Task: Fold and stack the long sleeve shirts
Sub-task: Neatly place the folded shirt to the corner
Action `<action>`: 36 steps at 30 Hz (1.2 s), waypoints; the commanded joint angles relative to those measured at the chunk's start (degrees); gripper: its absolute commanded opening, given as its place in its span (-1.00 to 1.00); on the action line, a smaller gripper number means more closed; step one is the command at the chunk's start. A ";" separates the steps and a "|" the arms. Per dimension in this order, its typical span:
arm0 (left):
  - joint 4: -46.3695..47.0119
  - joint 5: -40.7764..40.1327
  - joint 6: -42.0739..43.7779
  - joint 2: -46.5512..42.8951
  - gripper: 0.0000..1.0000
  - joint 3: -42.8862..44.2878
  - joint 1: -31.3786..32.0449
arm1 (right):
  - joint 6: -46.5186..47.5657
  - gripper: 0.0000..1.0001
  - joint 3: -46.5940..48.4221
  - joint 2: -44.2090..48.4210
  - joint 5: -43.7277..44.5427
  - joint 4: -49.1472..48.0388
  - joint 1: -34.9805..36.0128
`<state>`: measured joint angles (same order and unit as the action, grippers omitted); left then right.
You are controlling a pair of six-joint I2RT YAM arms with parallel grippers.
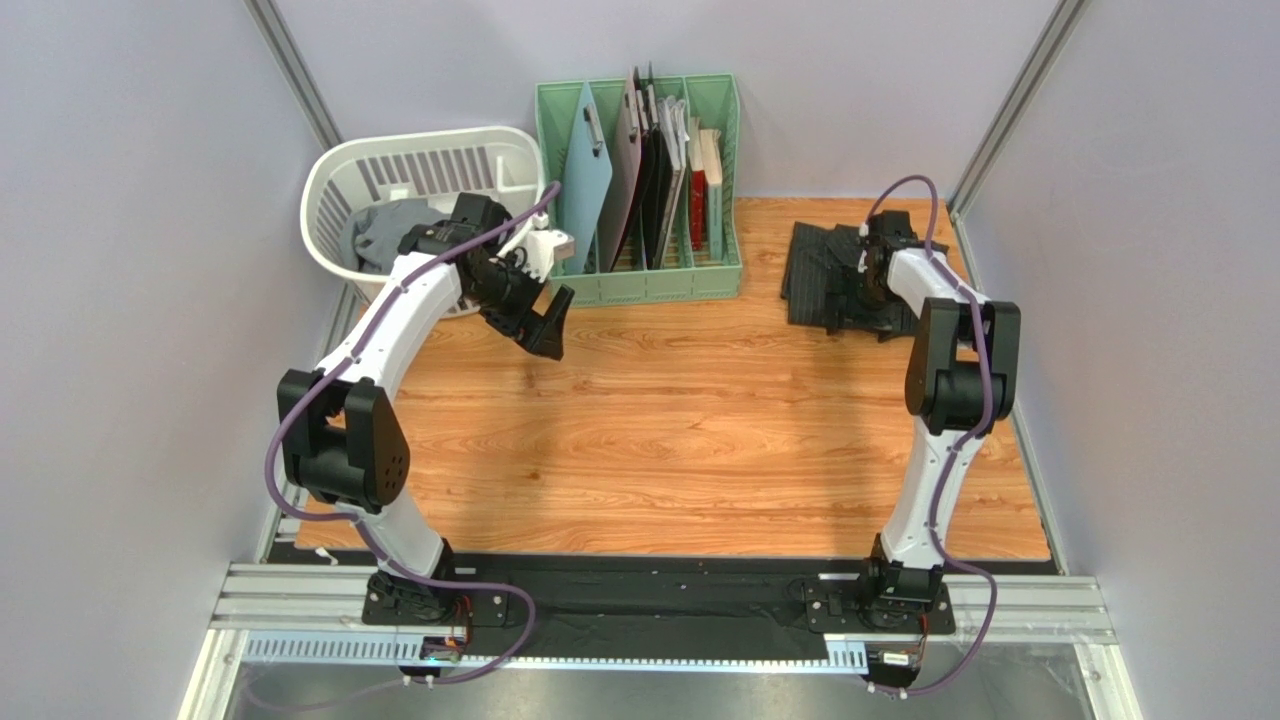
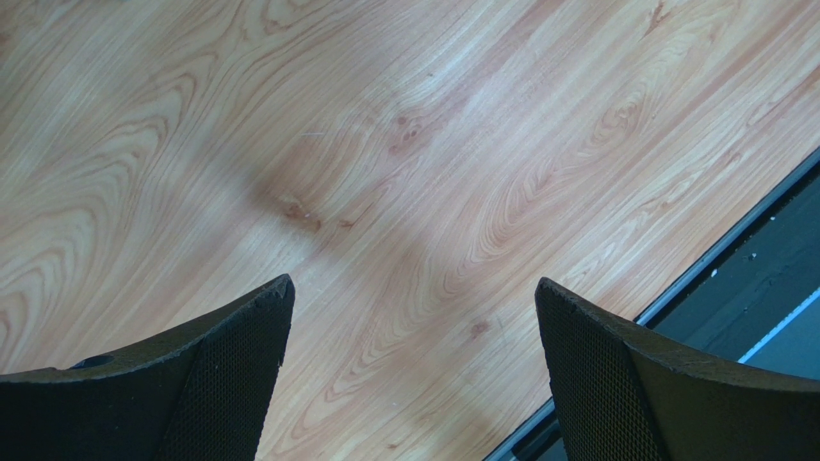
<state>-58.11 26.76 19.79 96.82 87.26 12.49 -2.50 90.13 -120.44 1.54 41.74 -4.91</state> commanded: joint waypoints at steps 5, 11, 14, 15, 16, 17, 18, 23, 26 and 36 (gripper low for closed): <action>-2.18 -0.75 0.86 -2.16 0.98 1.06 -2.12 | 4.67 0.93 17.09 -10.60 0.30 -2.97 -0.81; -4.99 1.53 2.44 -0.23 0.98 7.10 -2.47 | 13.65 0.94 17.89 -5.62 -4.23 -1.15 -0.89; -7.88 1.71 -0.88 3.63 0.98 18.76 -3.00 | 15.60 0.96 18.94 3.84 -13.18 6.57 -0.89; -8.86 3.19 -1.85 6.17 0.98 21.95 -3.17 | 15.60 0.99 18.51 6.86 -15.67 7.65 -0.89; -9.47 3.82 -2.91 7.32 0.98 24.59 -3.26 | 15.60 1.00 17.46 9.85 -17.78 8.18 -0.89; -10.53 4.43 -4.22 8.29 0.98 28.54 -3.26 | 15.69 1.00 14.84 13.10 -21.45 8.10 -0.89; -10.45 6.09 -4.67 9.35 0.98 29.53 -3.26 | 15.86 1.00 13.16 17.83 -22.71 8.19 -0.81; -7.90 4.53 -6.87 9.44 0.98 28.84 -2.56 | 16.74 1.00 4.99 26.39 -27.98 11.34 -0.46; -7.46 2.95 -7.49 8.39 0.98 23.95 -1.25 | 16.48 1.00 -3.80 31.31 -29.92 11.44 0.86; 1.41 -0.49 -7.75 -5.57 0.98 -4.90 0.52 | 12.70 1.00 -29.30 45.82 -30.46 5.20 8.07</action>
<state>-60.40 27.24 12.82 98.15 86.06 13.13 11.84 63.24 -81.54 -26.87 49.39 2.20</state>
